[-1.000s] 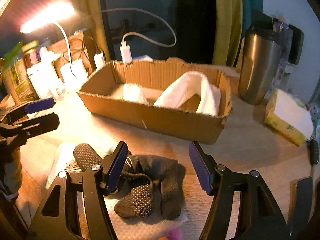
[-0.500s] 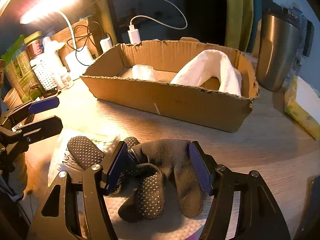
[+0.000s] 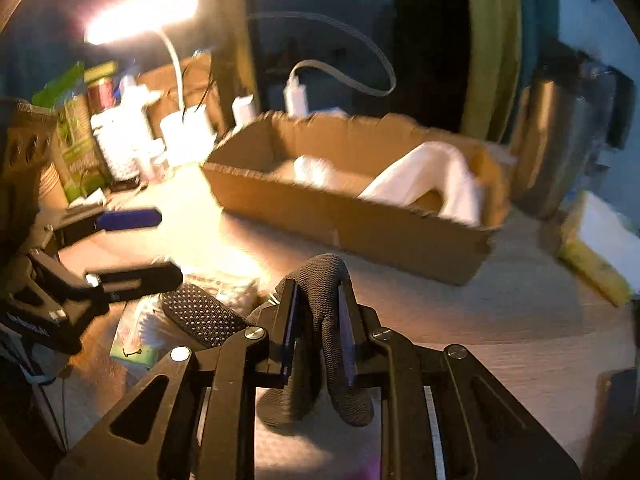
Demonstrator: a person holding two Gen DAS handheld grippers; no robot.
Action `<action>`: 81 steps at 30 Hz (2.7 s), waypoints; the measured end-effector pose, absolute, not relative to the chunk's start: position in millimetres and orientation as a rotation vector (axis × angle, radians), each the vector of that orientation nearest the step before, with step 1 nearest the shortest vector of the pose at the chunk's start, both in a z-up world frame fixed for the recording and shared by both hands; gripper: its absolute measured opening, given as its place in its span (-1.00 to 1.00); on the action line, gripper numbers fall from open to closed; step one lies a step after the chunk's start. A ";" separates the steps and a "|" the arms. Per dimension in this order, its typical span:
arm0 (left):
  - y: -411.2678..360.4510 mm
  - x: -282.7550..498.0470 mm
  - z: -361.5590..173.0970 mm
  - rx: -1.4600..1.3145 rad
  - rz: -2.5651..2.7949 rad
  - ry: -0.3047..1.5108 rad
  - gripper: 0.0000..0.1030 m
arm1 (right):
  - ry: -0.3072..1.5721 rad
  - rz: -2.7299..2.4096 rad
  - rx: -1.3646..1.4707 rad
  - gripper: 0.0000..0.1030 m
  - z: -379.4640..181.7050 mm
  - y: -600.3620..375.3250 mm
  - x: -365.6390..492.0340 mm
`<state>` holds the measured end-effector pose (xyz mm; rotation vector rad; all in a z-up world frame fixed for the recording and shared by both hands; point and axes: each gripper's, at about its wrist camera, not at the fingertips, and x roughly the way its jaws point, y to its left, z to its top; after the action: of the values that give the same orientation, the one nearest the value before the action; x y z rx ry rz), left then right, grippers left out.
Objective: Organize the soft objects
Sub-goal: 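Grasp the cotton swab bag with the left gripper while the right gripper grasps the grey gloves, then lift the swab bag and gloves and carry both into the cardboard box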
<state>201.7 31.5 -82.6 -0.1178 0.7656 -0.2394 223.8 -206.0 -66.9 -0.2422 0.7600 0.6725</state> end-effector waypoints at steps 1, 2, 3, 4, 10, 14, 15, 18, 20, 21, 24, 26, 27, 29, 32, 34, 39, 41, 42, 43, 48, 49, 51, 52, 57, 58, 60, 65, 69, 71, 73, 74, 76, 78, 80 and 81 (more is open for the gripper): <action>28.7 201.6 -83.2 -0.108 -0.247 0.768 0.76 | 0.747 0.665 -0.228 -0.60 -63.1 -210.6 223.8; 25.2 201.9 -84.2 -0.095 -0.253 0.772 0.76 | 0.732 0.657 -0.215 -0.60 -59.1 -215.1 223.6; 22.2 202.1 -85.4 -0.082 -0.257 0.776 0.76 | 0.713 0.643 -0.202 -0.60 -54.7 -220.4 223.2; 19.1 203.0 -87.1 -0.069 -0.262 0.783 0.76 | 0.699 0.634 -0.190 -0.60 -51.3 -224.8 223.3; 6.5 206.5 -98.9 0.003 -0.274 0.834 0.74 | 0.651 0.595 -0.098 -0.60 -39.1 -254.4 230.0; 0.8 204.9 -100.7 0.048 -0.284 0.837 0.73 | 0.647 0.591 -0.085 -0.60 -37.8 -262.5 231.8; -0.8 204.1 -100.9 0.059 -0.288 0.837 0.70 | 0.646 0.592 -0.087 -0.60 -37.4 -262.9 231.7; -6.4 200.6 -101.9 0.095 -0.308 0.832 0.41 | 0.638 0.596 -0.089 -0.60 -36.4 -262.8 229.6; -9.8 199.4 -102.3 0.120 -0.320 0.824 0.32 | 0.634 0.598 -0.087 -0.60 -35.9 -263.0 228.2; -11.5 199.0 -102.5 0.132 -0.323 0.821 0.29 | 0.633 0.600 -0.084 -0.60 -35.4 -262.9 227.9; -13.1 198.9 -102.8 0.130 -0.338 0.825 0.08 | 0.628 0.603 -0.085 -0.60 -34.2 -262.5 226.4; -12.2 198.8 -102.8 0.119 -0.342 0.823 -0.01 | 0.626 0.605 -0.089 -0.60 -33.2 -261.8 225.5; -11.4 198.6 -102.0 0.112 -0.341 0.820 -0.03 | 0.625 0.606 -0.091 -0.60 -32.7 -261.1 225.0; -10.2 197.7 -100.0 0.101 -0.341 0.812 -0.05 | 0.622 0.607 -0.094 -0.60 -31.1 -259.8 224.2; -7.6 196.2 -96.3 0.073 -0.348 0.801 -0.06 | 0.615 0.609 -0.096 -0.60 -28.7 -257.9 223.9; -5.6 195.5 -92.7 0.060 -0.346 0.790 -0.06 | 0.609 0.611 -0.097 -0.60 -26.4 -256.6 223.1; 3.3 193.3 -81.6 0.016 -0.339 0.761 -0.06 | 0.592 0.616 -0.101 -0.60 -20.0 -253.1 221.3; 7.6 193.1 -78.0 -0.008 -0.334 0.752 -0.06 | 0.586 0.615 -0.102 -0.60 -17.7 -252.3 220.7; 10.1 193.2 -75.8 -0.019 -0.330 0.747 -0.06 | 0.583 0.615 -0.103 -0.60 -16.5 -252.0 220.7; 12.2 192.9 -73.6 -0.028 -0.326 0.740 -0.06 | 0.580 0.614 -0.103 -0.60 -15.3 -251.9 220.7; 25.3 193.1 -62.0 -0.076 -0.302 0.704 -0.06 | 0.568 0.612 -0.100 -0.60 -10.4 -251.3 221.4; 27.8 193.7 -60.5 -0.088 -0.300 0.700 -0.06 | 0.566 0.613 -0.102 -0.60 -9.7 -250.7 221.6; 31.4 194.4 -57.7 -0.109 -0.296 0.691 -0.06 | 0.563 0.616 -0.104 -0.60 -8.4 -249.1 222.5; 32.5 194.2 -56.3 -0.115 -0.292 0.686 -0.06 | 0.560 0.618 -0.106 -0.60 -7.5 -247.8 222.8; 38.6 196.3 -48.7 -0.145 -0.272 0.661 -0.06 | 0.544 0.626 -0.113 -0.60 -2.1 -243.2 224.1; 40.0 196.8 -47.1 -0.148 -0.266 0.655 -0.06 | 0.542 0.627 -0.114 -0.60 -1.1 -242.1 224.4; 42.6 198.1 -43.8 -0.157 -0.258 0.646 -0.06 | 0.538 0.631 -0.119 -0.60 0.7 -239.2 225.2; 46.9 204.7 -34.0 -0.166 -0.244 0.624 -0.06 | 0.528 0.637 -0.134 -0.60 3.6 -233.3 229.5; 49.1 210.6 -30.4 -0.172 -0.230 0.622 -0.06 | 0.519 0.659 -0.134 -0.60 8.5 -229.1 235.2; 48.8 214.9 -28.1 -0.174 -0.219 0.619 -0.06 | 0.512 0.665 -0.144 -0.60 12.4 -225.1 239.7; 48.2 217.8 -24.7 -0.175 -0.212 0.611 -0.06 | 0.506 0.669 -0.153 -0.60 16.2 -221.4 243.3; 47.7 219.7 -22.0 -0.174 -0.207 0.603 -0.06 | 0.501 0.673 -0.158 -0.60 18.6 -219.6 245.0; 46.5 222.0 -18.5 -0.169 -0.194 0.591 -0.06 | 0.490 0.677 -0.170 -0.60 22.7 -215.7 248.3; 45.9 225.7 -15.6 -0.164 -0.184 0.586 -0.06 | 0.481 0.681 -0.178 -0.60 25.6 -212.5 251.5; 44.6 230.5 -12.9 -0.152 -0.172 0.580 -0.06 | 0.473 0.682 -0.185 -0.60 27.9 -209.2 254.1; 44.1 232.5 -11.5 -0.147 -0.169 0.578 -0.06 | 0.468 0.681 -0.187 -0.60 28.9 -207.7 255.6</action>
<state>232.5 44.1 -11.5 -0.1465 0.5781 -0.1687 255.6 -207.7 28.9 -0.1873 0.4683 0.6806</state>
